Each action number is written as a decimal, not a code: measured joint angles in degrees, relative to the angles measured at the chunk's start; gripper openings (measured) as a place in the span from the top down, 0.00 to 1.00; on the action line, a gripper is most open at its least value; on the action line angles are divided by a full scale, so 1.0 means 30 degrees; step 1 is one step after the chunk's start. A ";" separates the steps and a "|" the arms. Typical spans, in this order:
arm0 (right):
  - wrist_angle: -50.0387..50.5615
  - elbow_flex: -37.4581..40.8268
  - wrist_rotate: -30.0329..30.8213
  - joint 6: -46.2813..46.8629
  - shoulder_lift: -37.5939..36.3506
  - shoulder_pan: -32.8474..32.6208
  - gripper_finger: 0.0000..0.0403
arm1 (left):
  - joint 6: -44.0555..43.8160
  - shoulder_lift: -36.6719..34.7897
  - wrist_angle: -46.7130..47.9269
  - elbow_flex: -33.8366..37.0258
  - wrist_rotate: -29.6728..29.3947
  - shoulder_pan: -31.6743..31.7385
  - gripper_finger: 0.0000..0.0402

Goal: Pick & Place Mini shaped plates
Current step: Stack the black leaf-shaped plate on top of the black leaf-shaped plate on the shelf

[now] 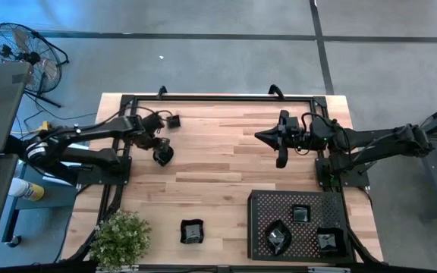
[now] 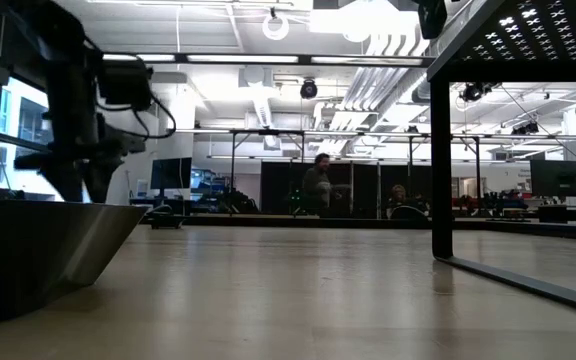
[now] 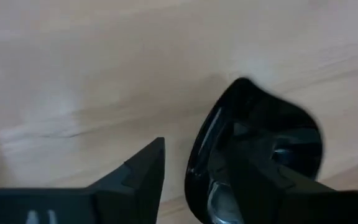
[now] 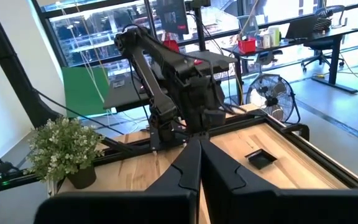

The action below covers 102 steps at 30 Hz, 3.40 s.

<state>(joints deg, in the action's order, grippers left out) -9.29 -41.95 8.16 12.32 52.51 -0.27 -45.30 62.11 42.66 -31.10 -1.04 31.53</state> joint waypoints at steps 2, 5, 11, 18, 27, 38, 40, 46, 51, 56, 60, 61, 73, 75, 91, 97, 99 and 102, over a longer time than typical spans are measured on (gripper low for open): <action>0.0003 0.0000 0.0000 0.0000 0.0000 0.0000 1.00 | -0.0006 0.0000 -0.0824 0.0811 0.0643 0.0000 0.59; -0.0001 0.0000 0.0000 0.0006 0.0006 0.0000 1.00 | -0.0118 0.0000 -0.2039 0.1721 0.1475 -0.0007 0.63; 0.0003 -0.0015 0.0000 0.0182 0.0007 0.0000 1.00 | -0.0431 -0.0151 -0.2508 0.1977 0.2272 -0.0007 0.85; 0.0026 -0.0022 0.0346 0.0437 0.0007 0.0000 1.00 | -0.0531 -0.0773 -0.3152 0.0850 0.2746 -0.0015 0.97; 0.5176 -0.1540 0.2266 0.4936 0.0561 -0.0001 1.00 | -0.0993 -0.0794 -0.3221 -0.5075 -0.0562 -0.2581 1.00; 1.2495 -0.9109 0.0981 0.7602 0.6370 0.1525 0.84 | 0.0989 0.3708 -0.3241 -1.2455 -0.4960 -0.6788 1.00; 1.2559 -1.0388 0.0936 0.6928 0.7236 0.1743 0.79 | 0.1486 0.4569 -0.3277 -1.3482 -0.5021 -0.7258 1.00; 1.4114 -1.3040 0.1087 0.5355 0.9060 0.2548 0.73 | 0.2939 0.6376 -0.3434 -1.5760 -0.5980 -0.8600 1.00; 1.4436 -1.3449 0.0392 0.4577 0.9748 0.2909 0.77 | 0.3489 0.6760 -0.4005 -1.6274 -0.6122 -0.9169 1.00; 1.4461 -1.3449 -0.0235 0.4442 0.9896 0.3007 0.86 | 0.3475 0.6761 -0.4271 -1.6281 -0.6067 -0.9177 1.00; 1.4334 -1.3449 -0.0291 0.4439 0.9894 0.2994 0.93 | 0.3496 0.6761 -0.4302 -1.6281 -0.6060 -0.9158 1.00; 1.4441 -1.3449 -0.0291 0.4544 0.9894 0.2994 0.94 | 0.3500 0.6761 -0.4245 -1.6281 -0.6060 -0.9158 1.00; 1.4460 -1.3442 -0.0081 0.5304 0.8539 0.3009 0.73 | 0.3496 0.6761 -0.4033 -1.6281 -0.6060 -0.9151 1.00; 1.4412 -1.3442 -0.0490 0.5263 0.8715 0.2958 0.72 | 0.3502 0.6761 -0.4114 -1.6281 -0.6060 -0.9151 1.00; 1.4385 -1.3423 -0.0400 0.4228 0.9887 0.2977 0.97 | 0.4717 0.6747 -0.4280 -1.6281 -0.5757 -0.9151 0.94; 1.5315 -1.3427 -0.0812 0.4873 0.9622 0.3105 0.99 | 0.5347 0.5896 -0.4275 -1.6274 -0.5710 -0.9129 0.80; 1.5711 -1.3427 -0.0768 0.5203 0.9145 0.3184 0.99 | 0.6064 0.5361 -0.4315 -1.6274 -0.6107 -0.9130 0.77; 1.6462 -1.3449 -0.0749 0.5708 0.8246 0.3220 0.99 | 0.6953 0.4570 -0.4335 -1.6274 -0.6990 -0.9136 0.78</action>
<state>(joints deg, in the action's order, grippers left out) 40.10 -82.30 5.92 29.44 77.25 9.39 -24.44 75.82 29.66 -79.92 -22.01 4.12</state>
